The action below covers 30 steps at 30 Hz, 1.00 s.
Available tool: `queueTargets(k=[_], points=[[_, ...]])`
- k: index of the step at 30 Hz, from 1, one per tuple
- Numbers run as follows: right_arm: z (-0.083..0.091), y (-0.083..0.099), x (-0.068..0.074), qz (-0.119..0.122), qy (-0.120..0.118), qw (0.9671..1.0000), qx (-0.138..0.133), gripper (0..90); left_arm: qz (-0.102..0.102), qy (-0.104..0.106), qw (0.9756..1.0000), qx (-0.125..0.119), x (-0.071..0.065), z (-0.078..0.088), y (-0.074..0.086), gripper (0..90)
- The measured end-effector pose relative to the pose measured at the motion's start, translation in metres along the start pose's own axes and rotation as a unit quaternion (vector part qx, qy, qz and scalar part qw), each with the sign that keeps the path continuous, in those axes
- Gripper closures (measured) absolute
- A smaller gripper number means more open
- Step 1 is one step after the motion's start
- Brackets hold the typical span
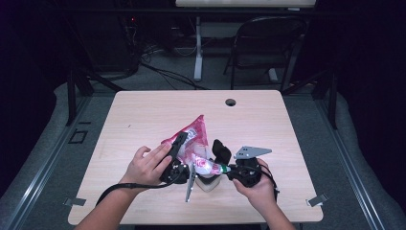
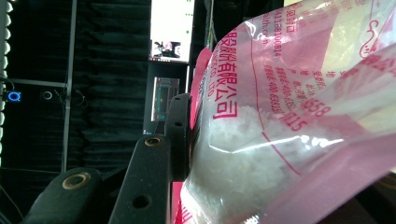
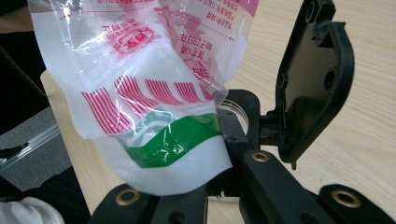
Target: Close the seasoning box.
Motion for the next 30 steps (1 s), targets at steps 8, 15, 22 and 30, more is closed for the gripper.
queueTargets(k=[8,15,22,30], points=[[-0.0006,0.0001,0.0003,-0.002,0.001,1.0000,-0.001,90.0,0.000,-0.001,1.0000,0.000,0.0000,0.0002,-0.0002,69.4],[-0.0006,0.0009,-0.0003,0.000,0.002,1.0000,0.002,90.0,-0.004,-0.002,1.0000,-0.001,-0.0003,0.0001,-0.0004,68.6],[-0.0013,0.0015,-0.0002,0.001,0.002,1.0000,0.004,90.0,-0.005,-0.002,1.0000,-0.002,0.0000,0.0002,-0.0006,67.8],[-0.0013,0.0017,-0.0002,0.001,0.003,1.0000,0.004,90.0,-0.006,-0.003,1.0000,-0.003,0.0003,0.0001,-0.0006,67.6]])
Point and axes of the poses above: each handheld gripper's, and its own axes: z roughly backward along the jaws, y roughly out of its underside, x roughly to its left, the point moved 10 cm from there along -z, roughly forward along the jaws, and after that the axes turned 8 degrees about y, right-handed, at the moved point
